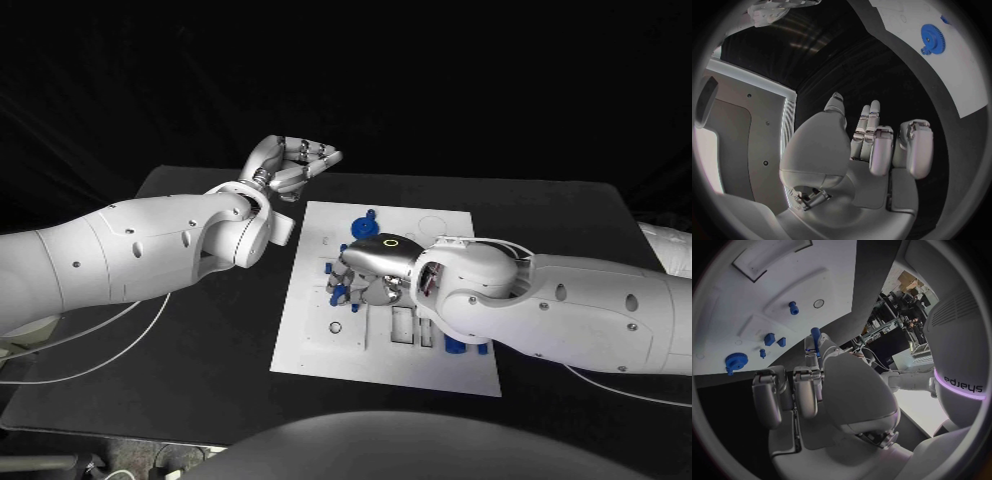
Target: Assemble the parts on the task board
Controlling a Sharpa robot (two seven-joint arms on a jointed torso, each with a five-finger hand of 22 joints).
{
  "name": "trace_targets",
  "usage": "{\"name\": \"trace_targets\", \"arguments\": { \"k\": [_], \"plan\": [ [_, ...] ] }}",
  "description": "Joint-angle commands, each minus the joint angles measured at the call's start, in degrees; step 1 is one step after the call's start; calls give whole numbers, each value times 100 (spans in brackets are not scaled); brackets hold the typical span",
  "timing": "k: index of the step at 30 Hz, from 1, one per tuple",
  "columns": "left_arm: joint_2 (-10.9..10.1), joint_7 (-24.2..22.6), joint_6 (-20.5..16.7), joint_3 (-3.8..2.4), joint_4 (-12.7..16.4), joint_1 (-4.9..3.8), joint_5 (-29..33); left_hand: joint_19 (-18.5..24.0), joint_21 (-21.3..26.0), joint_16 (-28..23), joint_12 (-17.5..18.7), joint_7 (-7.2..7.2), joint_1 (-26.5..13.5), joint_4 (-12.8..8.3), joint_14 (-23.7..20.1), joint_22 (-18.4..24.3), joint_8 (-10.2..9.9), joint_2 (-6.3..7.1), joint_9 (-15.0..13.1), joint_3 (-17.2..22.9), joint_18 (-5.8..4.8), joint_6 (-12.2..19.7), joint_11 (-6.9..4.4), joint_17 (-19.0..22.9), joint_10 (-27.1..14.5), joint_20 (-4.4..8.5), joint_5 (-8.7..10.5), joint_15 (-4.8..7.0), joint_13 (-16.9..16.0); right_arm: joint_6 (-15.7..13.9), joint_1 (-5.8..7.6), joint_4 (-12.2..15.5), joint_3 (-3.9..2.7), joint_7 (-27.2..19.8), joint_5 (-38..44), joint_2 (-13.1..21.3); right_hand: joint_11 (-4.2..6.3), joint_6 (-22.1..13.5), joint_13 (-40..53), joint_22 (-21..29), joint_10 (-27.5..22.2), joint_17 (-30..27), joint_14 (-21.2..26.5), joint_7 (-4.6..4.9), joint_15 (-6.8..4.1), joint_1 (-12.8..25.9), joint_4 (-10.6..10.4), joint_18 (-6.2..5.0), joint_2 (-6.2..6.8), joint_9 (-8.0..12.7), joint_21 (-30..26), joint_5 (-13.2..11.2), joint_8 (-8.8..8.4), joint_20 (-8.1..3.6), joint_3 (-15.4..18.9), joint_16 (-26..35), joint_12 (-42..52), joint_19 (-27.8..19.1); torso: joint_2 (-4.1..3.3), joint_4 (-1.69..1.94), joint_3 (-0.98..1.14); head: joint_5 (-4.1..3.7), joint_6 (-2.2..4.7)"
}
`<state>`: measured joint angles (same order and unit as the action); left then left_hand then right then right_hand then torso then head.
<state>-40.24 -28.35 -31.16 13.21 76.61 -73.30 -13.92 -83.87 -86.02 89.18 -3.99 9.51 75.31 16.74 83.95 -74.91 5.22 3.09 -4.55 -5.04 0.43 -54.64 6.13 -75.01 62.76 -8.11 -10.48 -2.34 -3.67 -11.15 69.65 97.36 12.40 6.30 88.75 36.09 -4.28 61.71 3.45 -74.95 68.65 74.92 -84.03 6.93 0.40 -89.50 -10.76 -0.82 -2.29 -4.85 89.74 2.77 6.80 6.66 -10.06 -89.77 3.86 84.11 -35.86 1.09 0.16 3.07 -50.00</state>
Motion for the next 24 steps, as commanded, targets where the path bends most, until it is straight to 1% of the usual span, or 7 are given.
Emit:
{"name": "trace_targets", "arguments": {
  "k": [1, 6, 10, 13, 19, 24],
  "plan": [
    [19, -19, 109, -3, -2, -1, 17, -281, 28, -20, 9, 6, 10, 0, 515, -1363, -28, -55, 7, 15, 69, 12, 23, -1276, -17, -34, -38, -15, -2, 533, -34, -41, -2, -122, 352, -61, -22, 87, -4, -1505, -35, 1508, -597, 14, 49, -13, -2, 82, 29, -33, 26, 13, -24, 37, -50, -23, -32, 589, -2, -7, 3, -6, 0],
    [24, -15, 119, -2, -6, 2, 17, -281, 28, -20, 9, 6, 10, 0, 515, -1363, -28, -55, 7, 15, 69, 12, 23, -1276, -17, -34, -38, -15, -2, 659, -72, -79, -2, -116, 656, -137, -22, 82, -4, -1505, -49, 1508, -597, 13, 48, -17, 1, 82, 33, -31, 26, 13, -31, 39, -57, -23, -37, 589, -9, -2, 10, -15, 0],
    [22, -14, 122, -1, -7, 5, 17, -281, 28, -20, 9, 6, 10, 0, 515, -1363, -28, -55, 7, 15, 69, 12, 23, -1276, -17, -34, -38, -15, -2, 729, -91, -103, -2, -120, 821, -192, -22, 79, -5, -1505, -56, 1508, -597, 12, 45, -20, 2, 82, 35, -29, 26, 13, -35, 39, -60, -23, -39, 589, -14, -2, 11, -12, 0],
    [19, -12, 121, -1, -5, 6, 17, -281, 28, -20, 9, 6, 10, 0, 515, -1363, -28, -55, 7, 15, 69, 12, 23, -1276, -17, -34, -38, -15, -2, 760, -96, -118, -2, -126, 882, -227, -21, 76, -5, -1505, -65, 1508, -597, 12, 41, -24, 4, 82, 37, -28, 26, 13, -39, 39, -65, -23, -41, 589, -19, 1, 9, -14, 0],
    [10, -8, 111, -1, 3, 7, 17, -283, 25, -17, 13, 10, 20, 0, 517, -1364, -35, -65, 10, 12, 68, 22, 26, -1283, -29, -35, -43, -17, -1, 860, -109, -160, -2, -140, 927, -313, -20, 73, -5, -1505, -73, 1508, -597, 12, 38, -26, 4, 82, 38, -27, 26, 13, -44, 38, -69, -23, -42, 589, -24, -4, 5, 6, 0],
    [7, -7, 106, -1, 20, 6, 17, -283, 25, -17, 13, 10, 20, 0, 517, -1364, -35, -65, 10, 12, 68, 22, 26, -1283, -29, -35, -43, -17, -1, 963, -136, -175, -2, -99, 937, -365, -19, 64, -4, -1505, -89, 1508, -597, 12, 29, -29, 6, 82, 41, -23, 26, 13, -54, 35, -78, -23, -43, 589, -25, 1, 3, -25, 0]
  ]
}}
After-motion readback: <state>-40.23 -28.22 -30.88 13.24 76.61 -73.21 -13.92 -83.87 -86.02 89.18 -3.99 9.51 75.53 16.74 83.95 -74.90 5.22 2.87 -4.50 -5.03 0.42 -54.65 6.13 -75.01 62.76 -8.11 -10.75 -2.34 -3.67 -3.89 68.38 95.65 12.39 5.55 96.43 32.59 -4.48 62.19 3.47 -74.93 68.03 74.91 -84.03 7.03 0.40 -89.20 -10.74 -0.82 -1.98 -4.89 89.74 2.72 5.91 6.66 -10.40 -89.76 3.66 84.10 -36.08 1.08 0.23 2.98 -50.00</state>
